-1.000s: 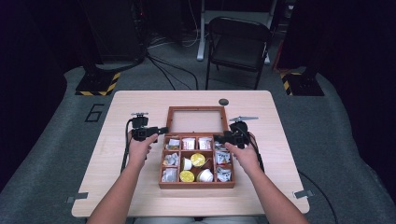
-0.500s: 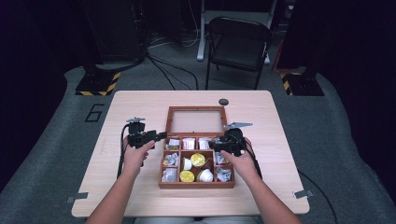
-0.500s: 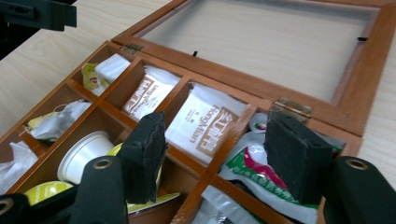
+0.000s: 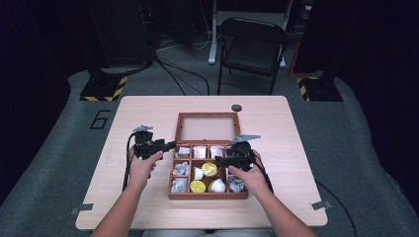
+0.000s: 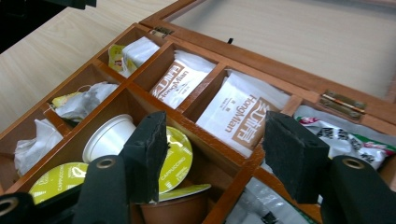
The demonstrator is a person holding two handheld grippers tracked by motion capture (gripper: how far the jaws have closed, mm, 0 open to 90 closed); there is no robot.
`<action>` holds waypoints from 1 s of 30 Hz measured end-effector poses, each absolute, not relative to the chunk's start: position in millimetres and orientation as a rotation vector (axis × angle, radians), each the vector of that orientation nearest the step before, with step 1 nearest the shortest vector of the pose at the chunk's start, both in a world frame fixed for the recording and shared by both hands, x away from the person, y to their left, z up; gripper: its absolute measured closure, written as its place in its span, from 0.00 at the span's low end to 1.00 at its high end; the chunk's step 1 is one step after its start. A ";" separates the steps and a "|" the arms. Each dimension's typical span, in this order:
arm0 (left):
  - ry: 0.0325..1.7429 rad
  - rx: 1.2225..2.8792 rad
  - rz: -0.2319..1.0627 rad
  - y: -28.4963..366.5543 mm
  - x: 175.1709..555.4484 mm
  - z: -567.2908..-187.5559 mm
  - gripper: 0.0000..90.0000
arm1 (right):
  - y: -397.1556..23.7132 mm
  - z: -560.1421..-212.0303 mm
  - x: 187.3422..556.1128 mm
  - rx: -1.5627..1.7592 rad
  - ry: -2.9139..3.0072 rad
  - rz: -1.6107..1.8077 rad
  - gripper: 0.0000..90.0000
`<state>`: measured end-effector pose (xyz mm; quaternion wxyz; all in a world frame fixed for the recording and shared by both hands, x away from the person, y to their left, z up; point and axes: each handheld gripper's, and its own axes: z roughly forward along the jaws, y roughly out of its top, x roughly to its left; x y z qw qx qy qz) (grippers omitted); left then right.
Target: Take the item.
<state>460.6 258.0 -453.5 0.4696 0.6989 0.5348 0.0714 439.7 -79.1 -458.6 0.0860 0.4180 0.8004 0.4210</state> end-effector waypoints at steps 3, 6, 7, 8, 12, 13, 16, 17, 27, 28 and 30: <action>1.309 1.710 0.180 257.5 459.8 -452.8 0.38 | -74.1 -459.9 436.9 1.238 2.414 1.253 0.44; 1.303 1.714 0.182 257.6 459.5 -452.8 0.38 | -67.1 -460.7 432.4 1.215 2.445 1.241 0.44; 1.302 1.718 0.184 257.8 459.3 -452.8 0.38 | -64.7 -461.4 431.3 1.197 2.456 1.240 0.44; 1.302 1.718 0.184 257.9 459.1 -452.8 0.38 | -62.1 -462.3 429.9 1.185 2.471 1.235 0.44; 1.307 1.709 0.185 259.4 457.7 -451.8 0.38 | -55.6 -467.1 428.3 1.172 2.500 1.216 0.44; 1.305 1.708 0.187 259.9 457.7 -451.8 0.38 | -54.1 -469.0 428.3 1.172 2.516 1.203 0.43; 1.309 1.703 0.187 261.2 457.8 -451.8 0.38 | -51.1 -473.8 428.5 1.174 2.544 1.176 0.42; 1.314 1.700 0.184 261.3 457.5 -451.6 0.38 | -50.3 -475.4 428.5 1.170 2.554 1.163 0.42; 1.308 1.699 0.185 261.9 457.5 -450.8 0.38 | -45.4 -482.6 427.6 1.151 2.588 1.091 0.39; 1.308 1.695 0.192 262.2 457.4 -450.7 0.38 | -44.4 -482.2 426.3 1.182 2.595 1.079 0.39; 1.316 1.687 0.186 262.2 456.3 -450.4 0.38 | -43.1 -482.6 425.8 1.187 2.597 1.069 0.39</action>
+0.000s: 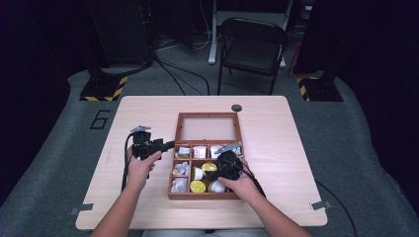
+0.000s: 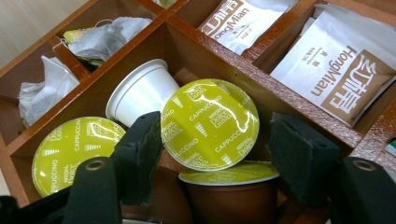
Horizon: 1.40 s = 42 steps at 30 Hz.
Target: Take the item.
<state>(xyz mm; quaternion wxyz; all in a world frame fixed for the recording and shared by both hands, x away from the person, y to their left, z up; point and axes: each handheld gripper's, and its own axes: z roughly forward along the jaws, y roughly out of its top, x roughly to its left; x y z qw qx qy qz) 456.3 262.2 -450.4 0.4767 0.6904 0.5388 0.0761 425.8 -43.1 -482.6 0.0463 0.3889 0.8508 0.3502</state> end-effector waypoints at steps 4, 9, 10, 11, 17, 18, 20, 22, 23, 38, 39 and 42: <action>1.317 1.681 0.196 263.8 454.9 -450.4 0.38 | -41.6 -484.1 430.0 1.176 2.617 1.069 0.38; 1.326 1.672 0.201 267.9 451.8 -449.6 0.38 | -39.4 -485.2 432.2 1.167 2.633 1.067 0.38; 1.328 1.671 0.202 268.4 451.3 -449.8 0.38 | -38.2 -485.5 432.8 1.165 2.642 1.064 0.38; 1.327 1.672 0.206 269.2 451.0 -449.9 0.38 | -37.1 -485.2 432.5 1.177 2.652 1.050 0.38; 1.335 1.662 0.210 273.3 448.2 -449.0 0.38 | -32.0 -486.8 434.1 1.146 2.660 1.021 0.39; 1.340 1.658 0.212 273.8 447.7 -448.9 0.38 | -31.6 -487.0 434.5 1.142 2.662 1.017 0.40; 1.342 1.657 0.210 275.3 447.1 -448.8 0.38 | -30.8 -487.4 435.2 1.142 2.670 1.009 0.40; 1.345 1.653 0.212 275.8 446.7 -448.8 0.38 | -30.2 -487.5 435.4 1.152 2.673 1.009 0.40; 1.343 1.654 0.213 276.3 446.8 -448.9 0.38 | -30.4 -487.7 435.9 1.153 2.674 1.012 0.40; 1.347 1.640 0.218 280.4 447.3 -448.5 0.38 | -29.0 -474.0 431.6 1.105 2.668 1.047 0.41; 1.348 1.639 0.219 280.4 447.3 -448.4 0.38 | -29.3 -470.9 430.8 1.090 2.669 1.051 0.41; 1.350 1.636 0.221 280.3 447.1 -448.2 0.38 | -29.0 -463.3 427.6 1.063 2.647 1.051 0.41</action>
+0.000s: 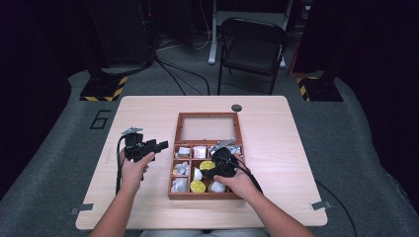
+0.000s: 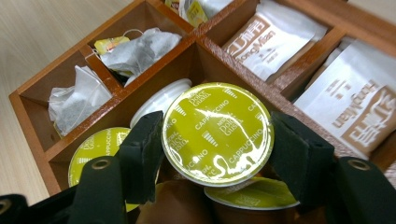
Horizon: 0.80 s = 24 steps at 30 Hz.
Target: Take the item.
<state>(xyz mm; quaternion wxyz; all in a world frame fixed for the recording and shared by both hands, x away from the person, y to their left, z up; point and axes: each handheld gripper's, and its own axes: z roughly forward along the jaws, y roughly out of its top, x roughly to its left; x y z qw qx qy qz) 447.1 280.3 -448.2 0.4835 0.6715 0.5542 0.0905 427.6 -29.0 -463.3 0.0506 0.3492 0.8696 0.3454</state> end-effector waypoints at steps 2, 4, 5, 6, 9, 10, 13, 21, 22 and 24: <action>1.351 1.634 0.219 280.3 447.0 -448.0 0.38 | -28.7 -458.9 425.5 1.076 2.648 1.065 0.41; 1.351 1.633 0.219 280.5 447.0 -447.9 0.38 | -29.4 -455.5 424.7 1.049 2.641 1.073 0.41; 1.353 1.632 0.216 280.6 447.0 -447.8 0.38 | -29.5 -453.3 423.6 1.049 2.636 1.079 0.41; 1.354 1.632 0.216 280.8 447.1 -447.8 0.38 | -30.0 -451.5 423.4 1.042 2.629 1.090 0.41; 1.354 1.631 0.217 281.0 447.8 -448.2 0.38 | -32.7 -447.3 423.7 1.018 2.607 1.099 0.41; 1.354 1.632 0.216 281.1 447.9 -448.1 0.38 | -34.4 -446.1 424.3 1.021 2.602 1.104 0.41; 1.350 1.633 0.214 280.6 448.9 -448.2 0.38 | -41.0 -443.4 427.3 1.035 2.576 1.111 0.41; 1.343 1.638 0.203 276.4 453.2 -448.6 0.38 | -71.8 -438.7 439.2 1.139 2.482 1.116 0.41; 1.345 1.636 0.204 275.6 453.6 -448.5 0.38 | -76.7 -437.8 440.4 1.162 2.471 1.117 0.41; 1.337 1.640 0.201 274.6 455.0 -448.6 0.38 | -87.0 -436.5 443.6 1.191 2.440 1.129 0.41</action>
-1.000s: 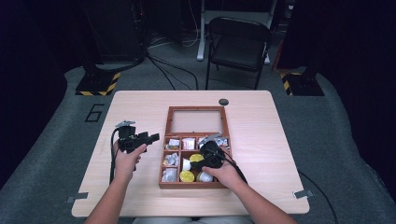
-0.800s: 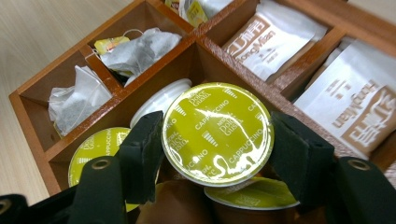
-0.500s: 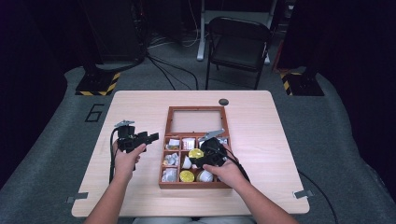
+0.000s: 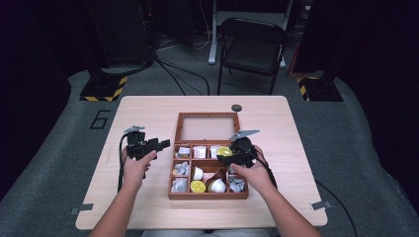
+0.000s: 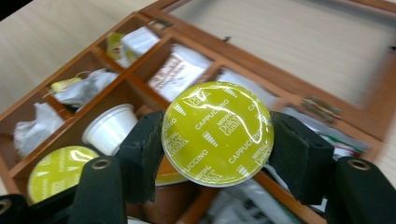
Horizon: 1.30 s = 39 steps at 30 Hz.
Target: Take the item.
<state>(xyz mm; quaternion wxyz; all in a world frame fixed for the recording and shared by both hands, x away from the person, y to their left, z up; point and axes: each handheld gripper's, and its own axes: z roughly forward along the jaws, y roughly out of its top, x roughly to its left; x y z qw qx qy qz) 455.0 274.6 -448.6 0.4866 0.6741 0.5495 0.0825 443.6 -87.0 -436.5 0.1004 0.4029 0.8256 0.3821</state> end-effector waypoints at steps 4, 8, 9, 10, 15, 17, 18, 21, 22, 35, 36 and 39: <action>1.334 1.636 0.195 271.8 457.9 -448.3 0.38 | -109.5 -434.2 448.9 1.263 2.368 1.114 0.41; 1.334 1.631 0.189 270.1 460.5 -448.0 0.39 | -135.2 -433.6 453.0 1.325 2.298 1.086 0.41; 1.334 1.628 0.188 269.6 461.4 -448.7 0.39 | -140.1 -433.5 453.9 1.331 2.288 1.079 0.41; 1.334 1.633 0.186 269.5 462.1 -449.2 0.39 | -146.1 -433.5 455.0 1.345 2.269 1.081 0.41; 1.336 1.630 0.179 266.3 465.6 -450.8 0.39 | -169.7 -431.4 456.4 1.417 2.204 1.083 0.41; 1.335 1.632 0.177 264.4 466.0 -450.0 0.39 | -176.4 -430.6 456.0 1.431 2.182 1.072 0.41; 1.329 1.642 0.182 264.2 466.4 -450.0 0.39 | -178.4 -430.4 455.6 1.437 2.177 1.063 0.41; 1.325 1.652 0.183 262.8 467.2 -450.9 0.39 | -185.0 -431.8 456.5 1.435 2.153 1.037 0.41; 1.330 1.654 0.176 262.5 467.2 -451.3 0.39 | -185.8 -432.2 456.3 1.455 2.146 1.032 0.41; 1.344 1.644 0.179 264.5 467.2 -453.0 0.39 | -206.6 -440.9 463.0 1.510 2.092 0.991 0.42; 1.344 1.644 0.180 264.5 467.2 -453.0 0.39 | -207.7 -441.4 463.5 1.521 2.079 0.991 0.41; 1.345 1.643 0.182 264.4 466.9 -453.0 0.39 | -212.7 -444.7 464.7 1.545 2.061 0.974 0.42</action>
